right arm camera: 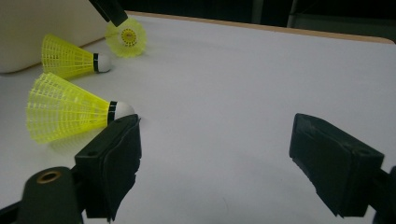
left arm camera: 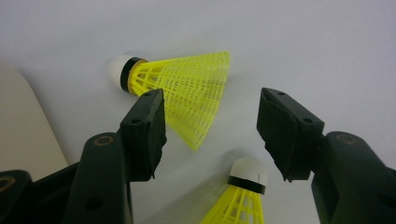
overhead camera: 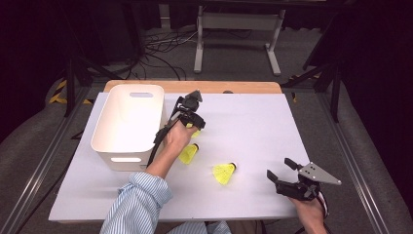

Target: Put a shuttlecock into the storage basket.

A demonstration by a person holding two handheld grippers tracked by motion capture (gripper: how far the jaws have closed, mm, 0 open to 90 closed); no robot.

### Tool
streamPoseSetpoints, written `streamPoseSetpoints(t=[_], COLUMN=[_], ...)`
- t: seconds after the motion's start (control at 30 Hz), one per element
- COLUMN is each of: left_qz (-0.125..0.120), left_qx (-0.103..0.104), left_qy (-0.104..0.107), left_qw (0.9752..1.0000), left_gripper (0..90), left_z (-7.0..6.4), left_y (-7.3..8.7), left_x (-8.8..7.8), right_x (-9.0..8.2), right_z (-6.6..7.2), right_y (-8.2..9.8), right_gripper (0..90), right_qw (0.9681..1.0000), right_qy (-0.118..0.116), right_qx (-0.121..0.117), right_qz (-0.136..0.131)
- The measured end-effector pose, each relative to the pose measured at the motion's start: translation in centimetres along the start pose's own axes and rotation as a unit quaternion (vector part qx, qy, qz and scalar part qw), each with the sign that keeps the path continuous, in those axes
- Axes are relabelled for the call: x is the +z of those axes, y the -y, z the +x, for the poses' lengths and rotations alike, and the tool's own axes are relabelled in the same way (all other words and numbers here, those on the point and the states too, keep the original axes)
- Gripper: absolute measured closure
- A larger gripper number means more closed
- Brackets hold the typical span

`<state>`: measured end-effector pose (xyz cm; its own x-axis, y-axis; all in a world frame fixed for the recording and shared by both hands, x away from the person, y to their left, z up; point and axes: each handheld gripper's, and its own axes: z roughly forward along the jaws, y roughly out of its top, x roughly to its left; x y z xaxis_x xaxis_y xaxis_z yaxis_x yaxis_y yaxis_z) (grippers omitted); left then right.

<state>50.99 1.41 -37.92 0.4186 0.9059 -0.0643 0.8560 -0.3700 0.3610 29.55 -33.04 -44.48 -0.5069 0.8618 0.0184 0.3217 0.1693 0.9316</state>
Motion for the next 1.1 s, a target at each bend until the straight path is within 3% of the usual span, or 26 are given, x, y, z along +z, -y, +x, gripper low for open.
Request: streamPoseSetpoints(t=[0.57, 0.87, 1.1], left_qz=[0.024, 0.024, 0.025], left_qx=[0.001, -0.002, -0.006], left_qy=[-0.016, -0.025, -0.019], left_qw=[0.9996, 0.9994, 0.9995], left_gripper=[54.2, 61.5, 68.7], left_z=[0.3, 0.3, 0.4], left_y=[-0.3, -0.4, -0.4], left_x=[1.2, 1.5, 1.6], right_x=[0.1, 0.0, 0.0], right_z=[0.1, 0.1, 0.2], right_y=[0.0, 0.0, 0.0], right_gripper=[17.3, 17.3, 17.3], right_qw=[1.0000, 1.0000, 1.0000], right_qy=[-0.004, -0.004, -0.005], right_qx=[-0.001, -0.002, -0.002], right_qz=[-0.001, -0.001, -0.002])
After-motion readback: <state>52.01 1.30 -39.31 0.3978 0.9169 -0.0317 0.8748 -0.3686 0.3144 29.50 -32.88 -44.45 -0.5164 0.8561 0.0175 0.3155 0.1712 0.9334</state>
